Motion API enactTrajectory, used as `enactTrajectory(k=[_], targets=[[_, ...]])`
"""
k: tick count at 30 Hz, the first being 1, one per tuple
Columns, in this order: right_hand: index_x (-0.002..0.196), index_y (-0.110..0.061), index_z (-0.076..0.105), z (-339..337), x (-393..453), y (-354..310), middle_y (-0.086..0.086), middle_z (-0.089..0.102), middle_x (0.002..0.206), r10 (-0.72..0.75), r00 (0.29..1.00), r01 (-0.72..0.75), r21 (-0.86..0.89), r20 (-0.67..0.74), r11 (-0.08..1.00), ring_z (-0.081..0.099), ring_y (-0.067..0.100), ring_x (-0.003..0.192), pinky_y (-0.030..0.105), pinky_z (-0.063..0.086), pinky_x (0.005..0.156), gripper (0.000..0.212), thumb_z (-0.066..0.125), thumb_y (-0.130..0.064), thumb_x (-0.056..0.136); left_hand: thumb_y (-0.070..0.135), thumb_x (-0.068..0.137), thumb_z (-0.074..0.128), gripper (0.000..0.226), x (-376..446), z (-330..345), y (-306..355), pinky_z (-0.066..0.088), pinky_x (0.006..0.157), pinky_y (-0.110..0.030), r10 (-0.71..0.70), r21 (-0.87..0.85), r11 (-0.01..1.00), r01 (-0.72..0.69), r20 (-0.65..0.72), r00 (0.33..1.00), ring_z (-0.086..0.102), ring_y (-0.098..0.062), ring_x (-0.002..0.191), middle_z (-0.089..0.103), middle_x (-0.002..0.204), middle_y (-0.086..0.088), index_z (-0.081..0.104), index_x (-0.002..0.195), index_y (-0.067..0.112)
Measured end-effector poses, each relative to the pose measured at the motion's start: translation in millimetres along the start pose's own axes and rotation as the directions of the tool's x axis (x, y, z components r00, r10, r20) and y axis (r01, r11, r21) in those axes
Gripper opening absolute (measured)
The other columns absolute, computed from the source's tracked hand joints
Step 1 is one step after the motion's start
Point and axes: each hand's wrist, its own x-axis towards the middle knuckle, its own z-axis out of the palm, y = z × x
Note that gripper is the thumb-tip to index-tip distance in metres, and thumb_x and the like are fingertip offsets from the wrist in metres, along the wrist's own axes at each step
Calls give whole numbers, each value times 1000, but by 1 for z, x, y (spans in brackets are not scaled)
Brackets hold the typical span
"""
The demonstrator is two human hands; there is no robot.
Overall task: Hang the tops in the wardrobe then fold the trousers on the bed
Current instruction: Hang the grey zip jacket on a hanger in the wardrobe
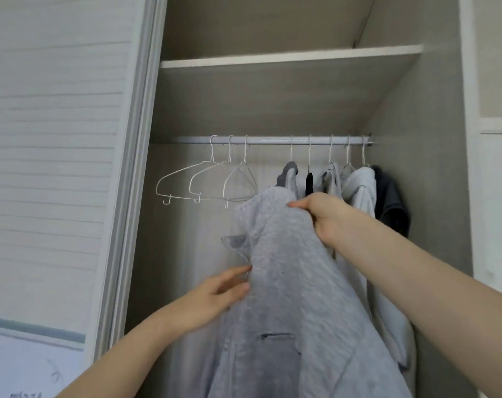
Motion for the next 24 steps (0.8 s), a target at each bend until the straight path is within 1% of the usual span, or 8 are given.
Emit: enactTrajectory(k=[3, 6, 10, 12, 15, 18, 21, 24], targets=[[132, 3, 47, 33, 17, -3, 18, 63, 109, -68, 997, 68, -4, -26, 998, 62, 30, 89, 40, 49, 84, 34, 41, -5, 99, 63, 86, 46, 61, 2, -1, 25, 44, 108, -41, -47, -148, 988, 45, -6, 999, 56, -12, 124, 52, 140, 18, 37, 144, 48], [132, 4, 48, 55, 35, -6, 20, 56, 131, -121, 991, 122, 19, -51, 992, 56, 32, 119, 38, 47, 92, 35, 35, -8, 101, 71, 84, 39, 57, 0, -4, 44, 40, 110, -42, 24, -162, 987, -18, 34, 999, 51, 0, 126, 51, 137, 30, 40, 139, 54], [122, 0, 55, 79, 62, -20, 15, 64, 96, -228, 968, 238, 87, -107, 967, 64, 28, 91, 39, 51, 91, 31, 34, -4, 98, 72, 78, 56, 59, 9, -12, 58, 51, 89, -14, 56, -382, 924, -38, 36, 998, 62, 3, 111, 68, 118, 22, 55, 126, 38], [114, -6, 55, 86, 74, -28, 11, 59, 85, -264, 958, 273, 71, -108, 959, 60, 24, 82, 36, 53, 81, 27, 34, -4, 97, 52, 77, 75, 56, 19, -15, 58, 49, 79, -5, 99, -166, 980, -109, -67, 993, 63, 8, 103, 68, 113, 22, 48, 124, 40], [125, -1, 49, 89, 95, -35, 14, 60, 103, -342, 933, 342, -18, -112, 939, 61, 29, 95, 42, 52, 88, 32, 38, -6, 96, 25, 81, 76, 46, 37, -19, 44, 43, 65, 0, 129, 213, 975, -67, -292, 948, 59, 9, 89, 61, 101, 20, 47, 117, 33], [126, 2, 48, 89, 121, -41, 14, 58, 109, -455, 879, 430, -175, -145, 886, 59, 31, 104, 48, 50, 93, 35, 36, -16, 99, 10, 86, 60, 20, 67, -23, 24, 44, 57, -6, 150, 270, 962, -43, -389, 909, 64, -8, 85, 68, 93, 4, 61, 103, 21], [126, 2, 49, 84, 153, -54, 19, 56, 121, -571, 801, 504, -311, -181, 806, 55, 34, 112, 44, 47, 96, 37, 34, -22, 101, 4, 87, 52, 26, 107, -29, 11, 39, 55, -13, 205, 328, 943, -57, -437, 876, 64, -19, 84, 68, 92, -2, 61, 104, 21], [129, 3, 46, 83, 178, -65, 22, 53, 127, -607, 775, 521, -366, -175, 771, 55, 36, 112, 43, 48, 96, 39, 31, -23, 103, 0, 88, 47, 33, 150, -32, -5, 36, 63, -14, 281, 380, 920, -96, -469, 837, 62, -25, 91, 67, 100, -7, 59, 114, 17]])
